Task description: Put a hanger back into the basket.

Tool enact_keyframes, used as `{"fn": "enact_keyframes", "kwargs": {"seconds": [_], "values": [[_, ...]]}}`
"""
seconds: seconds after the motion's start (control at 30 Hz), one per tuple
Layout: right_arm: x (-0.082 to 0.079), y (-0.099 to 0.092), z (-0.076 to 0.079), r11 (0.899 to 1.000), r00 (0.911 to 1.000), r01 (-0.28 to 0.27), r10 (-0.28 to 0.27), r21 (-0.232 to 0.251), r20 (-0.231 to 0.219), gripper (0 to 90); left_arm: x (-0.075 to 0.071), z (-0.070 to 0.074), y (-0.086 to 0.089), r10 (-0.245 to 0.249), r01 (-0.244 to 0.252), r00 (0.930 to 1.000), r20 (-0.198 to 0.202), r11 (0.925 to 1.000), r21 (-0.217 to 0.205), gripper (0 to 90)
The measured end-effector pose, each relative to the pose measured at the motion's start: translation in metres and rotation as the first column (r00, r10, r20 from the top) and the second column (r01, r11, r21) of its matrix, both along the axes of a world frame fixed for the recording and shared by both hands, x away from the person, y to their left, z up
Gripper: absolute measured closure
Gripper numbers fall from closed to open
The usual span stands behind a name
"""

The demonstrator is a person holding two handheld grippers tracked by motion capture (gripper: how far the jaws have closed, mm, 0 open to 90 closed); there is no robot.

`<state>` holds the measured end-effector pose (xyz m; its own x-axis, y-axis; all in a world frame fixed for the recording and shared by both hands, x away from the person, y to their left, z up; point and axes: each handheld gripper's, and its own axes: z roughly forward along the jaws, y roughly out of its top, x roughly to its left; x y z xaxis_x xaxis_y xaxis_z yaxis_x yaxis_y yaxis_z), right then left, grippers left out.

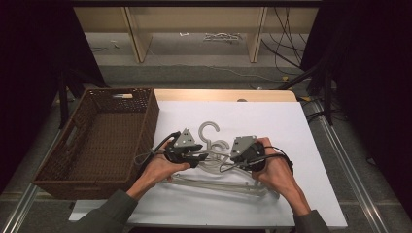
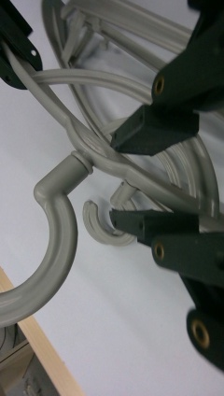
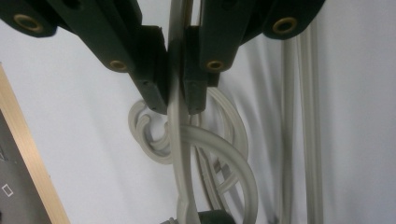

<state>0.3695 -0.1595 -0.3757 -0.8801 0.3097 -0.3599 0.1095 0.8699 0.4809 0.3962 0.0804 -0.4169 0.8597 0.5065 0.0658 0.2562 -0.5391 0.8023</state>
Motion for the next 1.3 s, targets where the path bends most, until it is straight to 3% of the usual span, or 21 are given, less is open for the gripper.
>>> {"fn": "enact_keyframes", "kwargs": {"seconds": [0.1,0.17,0.23,0.37,0.4,0.47,0.53,0.57,0.6,0.67,0.7,0.73,0.77,0.8,0.83,0.97,1.0,1.17,1.2,1.27,1.3], "values": [[0.001,0.0,0.0,0.999,0.9996,-0.023,0.023,-0.027,0.016,81.8,-0.004,0.007,-0.001,-0.055,0.051,0.9975,0.044,0.994,0.096,69.3],[0.001,0.0,0.0,0.999,0.9996,-0.026,0.026,-0.031,0.014,81.7,-0.005,0.009,-0.002,-0.065,0.06,0.9967,0.047,0.9926,0.106,71.9],[0.001,-0.001,0.002,1.0,0.9996,-0.022,0.022,-0.013,0.019,79.8,-0.013,0.021,-0.002,-0.105,0.091,0.9911,0.082,0.9828,0.161,74.3],[0.002,-0.004,0.007,0.999,0.9977,0.042,-0.043,0.014,0.053,68.3,-0.017,0.032,0.0,-0.119,0.094,0.9856,0.121,0.9772,0.19,79.2],[0.0,-0.007,0.011,0.993,0.9938,0.094,-0.098,0.065,0.053,54.8,-0.018,0.035,0.003,-0.12,0.1,0.9864,0.112,0.9807,0.168,81.0],[0.0,-0.01,0.018,0.981,0.9849,0.152,-0.16,0.122,0.066,48.9,-0.019,0.038,0.005,-0.108,0.1,0.9912,0.077,0.9897,0.103,82.3],[-0.002,-0.013,0.024,0.967,0.9804,0.182,-0.192,0.176,0.043,41.3,-0.019,0.042,0.006,-0.104,0.093,0.9899,0.096,0.9891,0.114,82.3],[-0.002,-0.013,0.024,0.967,0.9804,0.182,-0.192,0.176,0.043,41.3,-0.019,0.042,0.006,-0.104,0.093,0.9899,0.096,0.9891,0.114,82.3],[-0.004,-0.017,0.031,0.953,0.9771,0.191,-0.207,0.237,0.047,36.6,-0.018,0.046,0.009,-0.085,0.076,0.9925,0.088,0.9918,0.102,82.3],[-0.006,-0.021,0.038,0.933,0.97,0.211,-0.237,0.29,0.055,34.5,-0.016,0.048,0.013,-0.073,0.063,0.9932,0.091,0.9928,0.102,82.3],[-0.006,-0.021,0.038,0.933,0.97,0.211,-0.237,0.29,0.055,34.5,-0.016,0.048,0.013,-0.073,0.063,0.9932,0.091,0.9928,0.102,82.3],[-0.009,-0.025,0.043,0.916,0.9642,0.232,-0.261,0.328,0.047,32.6,-0.014,0.049,0.017,-0.054,0.046,0.9947,0.087,0.9942,0.098,82.3],[-0.009,-0.025,0.043,0.916,0.9642,0.232,-0.261,0.328,0.047,32.6,-0.014,0.049,0.017,-0.054,0.046,0.9947,0.087,0.9942,0.098,82.3],[-0.012,-0.027,0.046,0.899,0.9556,0.252,-0.29,0.359,0.054,29.9,-0.014,0.05,0.02,-0.042,0.034,0.9962,0.076,0.995,0.094,82.3],[-0.012,-0.027,0.046,0.899,0.9556,0.252,-0.29,0.359,0.054,29.9,-0.013,0.05,0.023,-0.032,0.025,0.9969,0.072,0.9953,0.094,82.3],[-0.019,-0.032,0.05,0.88,0.9511,0.265,-0.306,0.395,0.044,29.0,-0.012,0.058,0.034,0.015,-0.021,0.9973,0.072,0.9951,0.096,82.3],[-0.025,-0.032,0.051,0.868,0.9497,0.261,-0.309,0.422,0.05,26.5,-0.014,0.064,0.041,0.037,-0.042,0.9973,0.063,0.9959,0.08,82.3],[-0.037,-0.032,0.047,0.866,0.9544,0.235,-0.292,0.441,0.064,26.6,-0.017,0.074,0.053,0.067,-0.071,0.9957,0.063,0.9951,0.069,82.3],[-0.042,-0.034,0.04,0.855,0.9548,0.24,-0.293,0.459,0.047,26.6,-0.018,0.08,0.058,0.074,-0.078,0.9948,0.071,0.995,0.062,82.3],[-0.043,-0.035,0.037,0.853,0.9559,0.243,-0.292,0.462,0.037,26.6,-0.018,0.084,0.06,0.077,-0.081,0.9944,0.073,0.995,0.058,82.3],[-0.044,-0.037,0.028,0.844,0.9533,0.254,-0.301,0.473,0.026,26.6,-0.019,0.087,0.061,0.076,-0.081,0.9941,0.077,0.9952,0.056,82.3]]}}
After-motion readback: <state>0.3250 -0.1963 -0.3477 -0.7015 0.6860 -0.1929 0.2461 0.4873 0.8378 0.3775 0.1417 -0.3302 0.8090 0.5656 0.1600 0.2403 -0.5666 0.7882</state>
